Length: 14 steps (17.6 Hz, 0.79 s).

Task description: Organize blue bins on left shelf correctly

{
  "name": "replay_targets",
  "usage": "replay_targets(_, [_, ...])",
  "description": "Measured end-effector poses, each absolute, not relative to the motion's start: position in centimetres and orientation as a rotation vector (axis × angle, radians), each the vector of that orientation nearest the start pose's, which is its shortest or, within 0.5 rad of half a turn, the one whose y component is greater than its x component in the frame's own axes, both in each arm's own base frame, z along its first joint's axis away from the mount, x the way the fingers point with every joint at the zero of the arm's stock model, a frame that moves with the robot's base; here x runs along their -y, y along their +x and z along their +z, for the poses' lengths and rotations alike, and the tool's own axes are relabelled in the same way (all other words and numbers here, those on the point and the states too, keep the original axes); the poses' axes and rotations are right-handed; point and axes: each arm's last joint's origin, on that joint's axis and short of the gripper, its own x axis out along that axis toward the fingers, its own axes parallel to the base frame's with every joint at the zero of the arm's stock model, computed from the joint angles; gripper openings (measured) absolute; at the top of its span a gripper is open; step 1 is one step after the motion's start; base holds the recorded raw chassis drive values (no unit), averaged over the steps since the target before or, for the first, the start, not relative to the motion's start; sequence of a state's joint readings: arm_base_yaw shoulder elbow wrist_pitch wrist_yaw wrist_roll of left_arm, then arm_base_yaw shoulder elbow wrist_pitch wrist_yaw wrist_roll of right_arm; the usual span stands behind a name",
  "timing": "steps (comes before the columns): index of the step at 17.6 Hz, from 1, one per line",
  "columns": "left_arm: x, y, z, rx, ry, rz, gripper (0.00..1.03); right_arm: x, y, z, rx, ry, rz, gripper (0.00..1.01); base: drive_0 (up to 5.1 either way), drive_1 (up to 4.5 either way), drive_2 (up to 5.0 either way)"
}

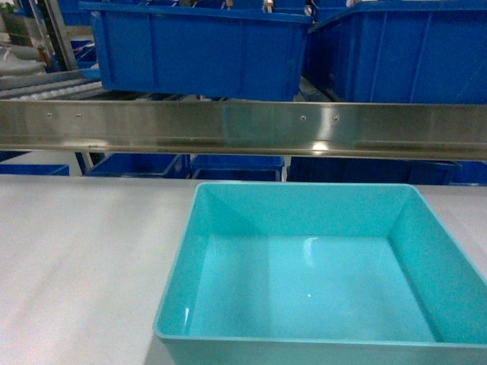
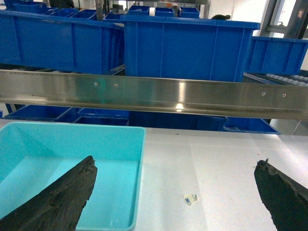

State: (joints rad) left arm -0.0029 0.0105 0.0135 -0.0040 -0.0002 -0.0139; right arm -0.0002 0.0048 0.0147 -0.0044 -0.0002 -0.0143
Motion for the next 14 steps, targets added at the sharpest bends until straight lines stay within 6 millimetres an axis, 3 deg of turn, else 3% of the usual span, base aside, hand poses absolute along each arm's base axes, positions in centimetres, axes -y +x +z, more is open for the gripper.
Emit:
replay_targets(11, [0.0, 9.8, 16.7, -0.001, -0.014, -0.003, 0.98, 0.0, 9.7, 16.8, 0.003, -0.015, 0.002, 0.98, 0.0, 0.00, 0.0])
replay_targets(14, [0.6, 10.8, 17.4, -0.037, -0.027, -0.030, 0.98, -0.6, 10.9, 16.9, -0.044, 0.019, 0.047, 0.98, 0.0, 0.00, 0.0])
